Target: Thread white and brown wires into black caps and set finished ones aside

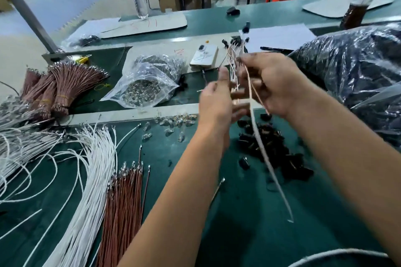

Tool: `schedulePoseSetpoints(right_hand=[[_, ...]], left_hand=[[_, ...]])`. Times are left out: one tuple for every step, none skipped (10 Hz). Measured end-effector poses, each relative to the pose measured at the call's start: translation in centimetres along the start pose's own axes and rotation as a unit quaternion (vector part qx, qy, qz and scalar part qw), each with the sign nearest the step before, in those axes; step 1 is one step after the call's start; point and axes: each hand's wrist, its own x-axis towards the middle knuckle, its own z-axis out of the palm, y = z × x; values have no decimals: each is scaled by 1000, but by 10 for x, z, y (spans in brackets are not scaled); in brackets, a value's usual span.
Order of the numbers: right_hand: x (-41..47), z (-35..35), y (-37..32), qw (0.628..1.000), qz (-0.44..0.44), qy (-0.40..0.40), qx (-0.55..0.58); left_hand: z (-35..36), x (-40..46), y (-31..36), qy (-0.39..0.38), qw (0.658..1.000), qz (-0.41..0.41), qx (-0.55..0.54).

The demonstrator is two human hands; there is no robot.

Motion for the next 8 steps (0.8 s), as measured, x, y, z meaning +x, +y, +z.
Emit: schedulePoseSetpoints(right_hand=[[77,-7,-12,996,24,61,-58],[142,-19,-10,978,41,116,-170],[192,-30,-8,949,39,160,-271],[225,-37,-8,918,21,156,-365],[245,-39,-9,906,-2,157,-393],[249,-46,-4,907,0,197,-372],[208,-49,-11,908,-22,234,-348],[149,-54,-27,936,-105,208,-262]], left_hand=[[6,4,-8,-98,993,-51,37],[4,17,-10,-123,990,-39,61],[2,34,-7,-91,992,-7,88],[0,55,-10,-28,950,85,298],[0,65,-15,29,844,177,505],[1,66,-21,85,742,230,624],[-5,61,-25,109,724,241,638],[-15,49,-29,122,777,234,572]])
